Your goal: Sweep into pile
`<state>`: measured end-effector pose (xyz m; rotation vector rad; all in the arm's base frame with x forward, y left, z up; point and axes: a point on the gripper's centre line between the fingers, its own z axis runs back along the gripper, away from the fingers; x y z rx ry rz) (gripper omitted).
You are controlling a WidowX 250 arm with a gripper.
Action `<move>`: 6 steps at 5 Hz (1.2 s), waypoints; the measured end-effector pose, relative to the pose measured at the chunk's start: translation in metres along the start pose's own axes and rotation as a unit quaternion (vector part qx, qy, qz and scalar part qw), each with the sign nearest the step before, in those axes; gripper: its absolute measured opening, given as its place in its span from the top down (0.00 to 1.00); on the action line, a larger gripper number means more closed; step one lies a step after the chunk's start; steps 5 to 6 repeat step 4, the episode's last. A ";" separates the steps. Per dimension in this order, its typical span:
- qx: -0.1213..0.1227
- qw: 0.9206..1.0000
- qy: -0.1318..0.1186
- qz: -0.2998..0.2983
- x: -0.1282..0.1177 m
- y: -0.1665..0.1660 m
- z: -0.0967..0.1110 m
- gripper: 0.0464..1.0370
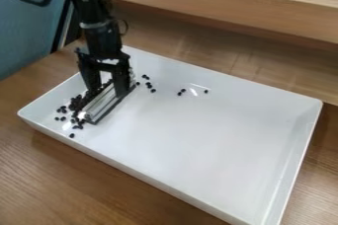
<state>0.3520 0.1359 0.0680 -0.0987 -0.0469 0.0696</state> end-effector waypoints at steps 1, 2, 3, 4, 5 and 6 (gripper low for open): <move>0.010 1.000 -0.009 0.003 0.000 -0.004 0.020 0.04; 0.007 1.000 -0.007 0.005 0.002 -0.017 0.040 0.04; -0.005 1.000 0.004 0.018 0.000 -0.030 0.057 0.04; -0.002 1.000 -0.012 0.012 -0.005 -0.041 0.082 0.04; -0.002 1.000 -0.012 0.012 -0.005 -0.041 0.082 0.04; -0.002 1.000 -0.012 0.012 -0.005 -0.041 0.082 0.04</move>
